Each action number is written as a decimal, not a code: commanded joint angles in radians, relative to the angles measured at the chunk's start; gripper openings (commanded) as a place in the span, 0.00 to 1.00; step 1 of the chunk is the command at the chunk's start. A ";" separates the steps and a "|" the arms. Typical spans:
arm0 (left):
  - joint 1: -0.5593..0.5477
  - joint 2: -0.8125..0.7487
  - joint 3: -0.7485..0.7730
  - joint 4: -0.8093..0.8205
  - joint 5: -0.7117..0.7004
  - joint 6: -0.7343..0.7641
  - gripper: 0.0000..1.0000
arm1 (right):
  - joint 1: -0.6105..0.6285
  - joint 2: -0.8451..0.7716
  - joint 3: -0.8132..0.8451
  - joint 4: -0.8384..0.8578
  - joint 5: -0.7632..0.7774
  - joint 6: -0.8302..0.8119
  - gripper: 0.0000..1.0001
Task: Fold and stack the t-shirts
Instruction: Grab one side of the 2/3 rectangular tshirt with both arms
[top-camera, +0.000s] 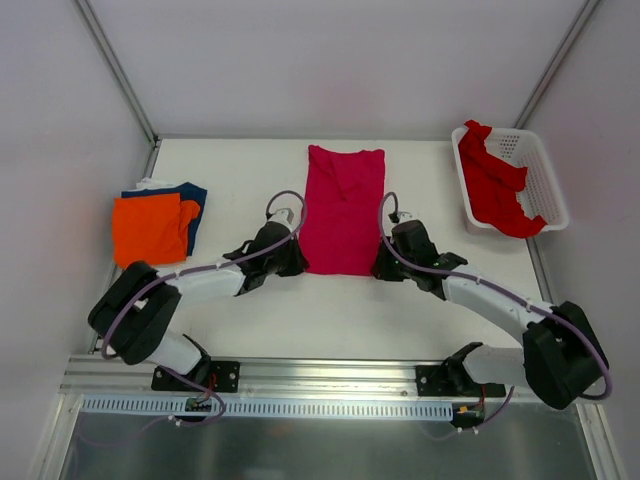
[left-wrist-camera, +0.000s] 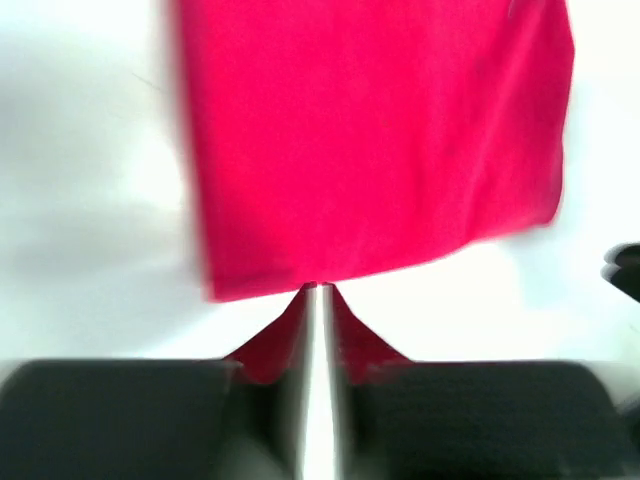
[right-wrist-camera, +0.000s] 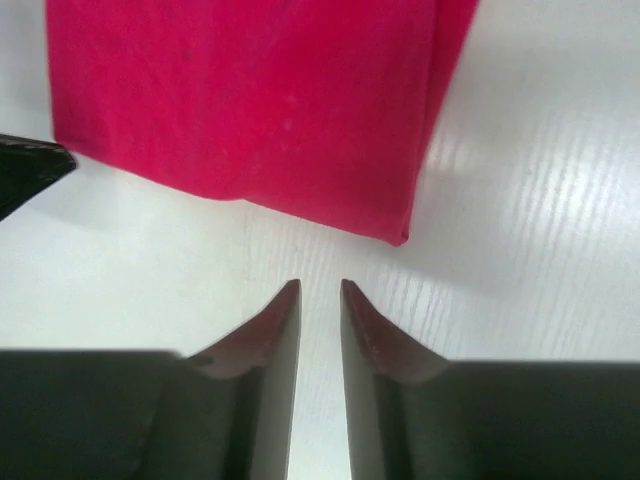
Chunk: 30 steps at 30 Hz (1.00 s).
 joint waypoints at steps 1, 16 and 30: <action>-0.014 -0.148 0.012 -0.249 -0.303 0.009 0.29 | 0.003 -0.105 -0.017 -0.101 0.119 -0.011 0.40; 0.001 -0.074 -0.103 -0.123 -0.145 -0.019 0.99 | -0.014 -0.030 -0.149 0.106 -0.031 0.092 0.99; 0.116 -0.009 -0.287 0.334 0.194 -0.031 0.99 | -0.104 -0.009 -0.292 0.421 -0.221 0.195 0.99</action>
